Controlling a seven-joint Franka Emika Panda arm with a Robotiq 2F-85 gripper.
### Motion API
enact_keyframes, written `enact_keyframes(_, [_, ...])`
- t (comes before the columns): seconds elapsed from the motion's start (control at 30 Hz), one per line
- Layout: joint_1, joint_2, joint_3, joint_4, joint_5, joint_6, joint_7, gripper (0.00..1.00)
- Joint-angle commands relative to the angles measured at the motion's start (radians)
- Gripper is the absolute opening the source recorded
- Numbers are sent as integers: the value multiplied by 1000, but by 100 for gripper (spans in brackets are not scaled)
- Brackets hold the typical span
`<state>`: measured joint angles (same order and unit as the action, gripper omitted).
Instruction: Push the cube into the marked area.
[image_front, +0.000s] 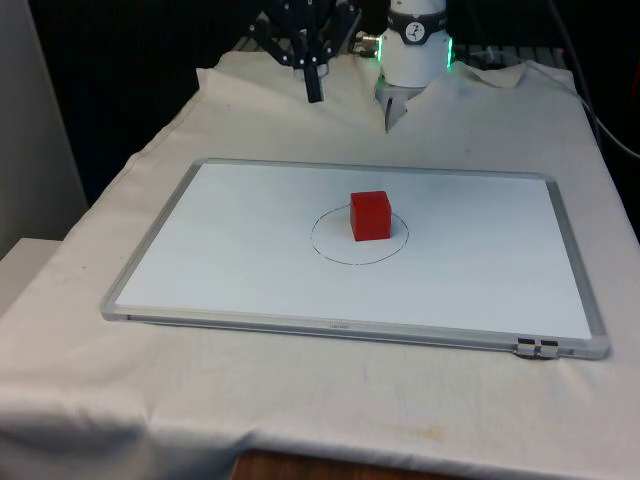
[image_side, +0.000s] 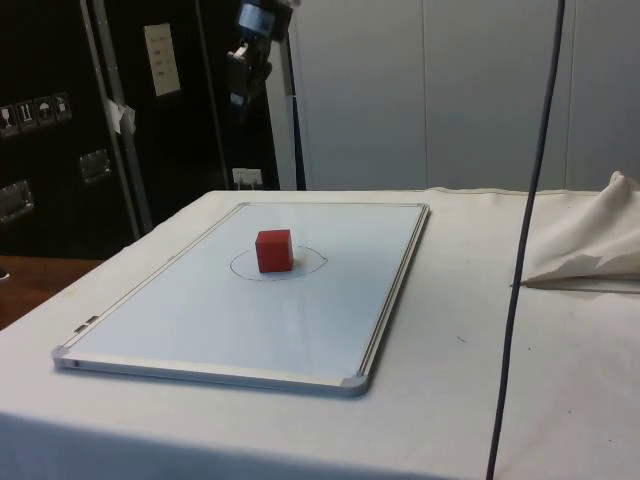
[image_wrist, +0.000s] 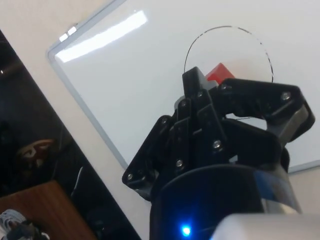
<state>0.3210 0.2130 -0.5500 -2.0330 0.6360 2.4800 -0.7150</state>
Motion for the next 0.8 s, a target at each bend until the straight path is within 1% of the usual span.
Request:
enact_keyframes(0.0, [9, -4, -2, -11, -12, 31, 4, 0])
enact_keyframes(0.03, [10, -7, 4, -22, -14, 57, -1, 0])
enact_keyframes(0.07, [3, -4, 9, -16, -2, 40, -9, 0])
enact_keyframes(0.1, [11, -8, 7, -27, -15, 70, -4, 0])
enact_keyframes(0.23, [15, -10, 18, -43, -15, 116, -16, 0])
enact_keyframes(0.27, [16, -10, 24, -49, -15, 139, -25, 0])
enact_keyframes(0.33, [16, -10, 29, -55, -14, 158, -33, 0])
enact_keyframes(0.37, [16, -9, 32, -57, -14, 167, -39, 0])
enact_keyframes(0.4, [10, -5, 34, -48, -2, 145, -41, 0])
enact_keyframes(0.43, [16, -9, 34, -59, -13, 177, -46, 0])
enact_keyframes(0.57, [14, -8, 41, -65, -9, 206, -74, 0])
enact_keyframes(0.63, [14, -8, 43, -69, -6, 224, -97, 0])
enact_keyframes(0.67, [11, -5, 43, -64, -2, 208, -94, 0])
enact_keyframes(0.7, [14, -8, 44, -70, -5, 230, -105, 0])
enact_keyframes(0.77, [14, -7, 46, -72, -3, 240, -121, 0])
